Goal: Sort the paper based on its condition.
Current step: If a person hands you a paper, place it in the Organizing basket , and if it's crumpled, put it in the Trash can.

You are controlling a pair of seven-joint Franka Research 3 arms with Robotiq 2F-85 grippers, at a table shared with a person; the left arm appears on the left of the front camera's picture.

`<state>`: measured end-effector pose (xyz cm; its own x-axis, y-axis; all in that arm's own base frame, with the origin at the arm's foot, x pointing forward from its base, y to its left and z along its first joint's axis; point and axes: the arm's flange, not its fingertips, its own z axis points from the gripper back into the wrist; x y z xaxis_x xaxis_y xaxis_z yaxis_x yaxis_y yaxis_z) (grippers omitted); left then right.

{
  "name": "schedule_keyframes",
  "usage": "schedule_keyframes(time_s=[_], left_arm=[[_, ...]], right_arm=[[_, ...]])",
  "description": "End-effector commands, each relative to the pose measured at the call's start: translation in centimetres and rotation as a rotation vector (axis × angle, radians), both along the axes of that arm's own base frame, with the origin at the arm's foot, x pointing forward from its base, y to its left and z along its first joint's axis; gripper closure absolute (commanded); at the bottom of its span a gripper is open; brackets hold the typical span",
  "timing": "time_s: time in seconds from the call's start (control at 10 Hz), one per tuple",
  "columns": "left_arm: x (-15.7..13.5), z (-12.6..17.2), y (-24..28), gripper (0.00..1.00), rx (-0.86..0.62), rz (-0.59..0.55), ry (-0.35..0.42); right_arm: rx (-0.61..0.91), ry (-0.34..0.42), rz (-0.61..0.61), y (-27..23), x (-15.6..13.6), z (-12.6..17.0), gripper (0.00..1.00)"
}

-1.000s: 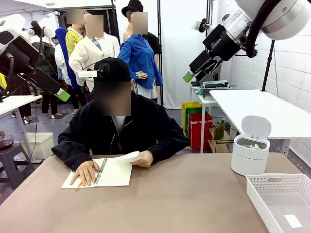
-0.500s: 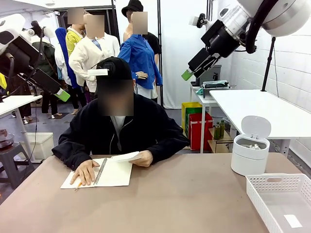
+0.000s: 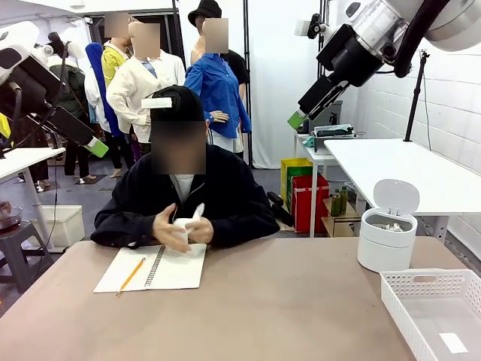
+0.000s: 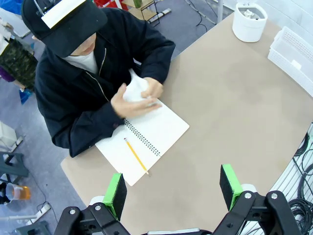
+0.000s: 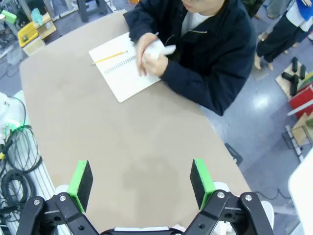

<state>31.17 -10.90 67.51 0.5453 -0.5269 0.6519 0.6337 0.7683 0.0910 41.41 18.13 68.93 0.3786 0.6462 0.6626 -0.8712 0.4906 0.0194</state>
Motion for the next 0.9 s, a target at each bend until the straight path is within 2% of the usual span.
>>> schedule_keyframes(time_s=[0.0, 0.8], left_arm=[[-0.01, 0.06, 0.14, 0.00, -0.004, 0.001, -0.001], [-0.01, 0.06, 0.14, 0.00, -0.004, 0.001, -0.001]], right_arm=[[0.003, 0.005, -0.001, -0.07, 0.31, 0.16, 0.00], [0.003, 0.005, -0.001, -0.07, 0.31, 0.16, 0.00]])
